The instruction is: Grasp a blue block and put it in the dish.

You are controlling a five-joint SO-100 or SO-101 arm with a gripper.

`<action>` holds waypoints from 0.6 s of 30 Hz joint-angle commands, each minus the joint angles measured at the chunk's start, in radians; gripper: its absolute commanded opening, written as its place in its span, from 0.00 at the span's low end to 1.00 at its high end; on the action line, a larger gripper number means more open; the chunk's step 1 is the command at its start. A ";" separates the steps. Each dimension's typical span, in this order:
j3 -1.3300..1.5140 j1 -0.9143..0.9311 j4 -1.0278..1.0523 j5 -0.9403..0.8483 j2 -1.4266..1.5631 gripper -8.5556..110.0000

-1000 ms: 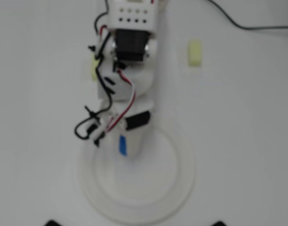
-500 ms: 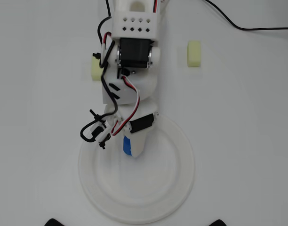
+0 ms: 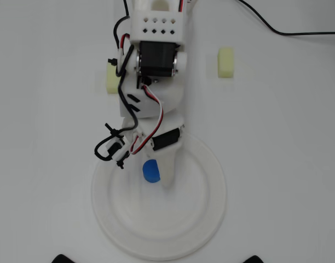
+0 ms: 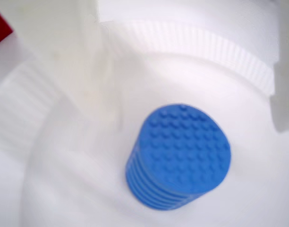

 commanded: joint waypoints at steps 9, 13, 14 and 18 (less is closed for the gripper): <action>-0.347 0.025 0.419 0.074 0.195 0.49; -0.454 0.054 0.604 0.117 0.250 0.53; -0.454 0.061 0.632 0.123 0.276 0.54; -0.423 0.086 0.719 0.138 0.387 0.57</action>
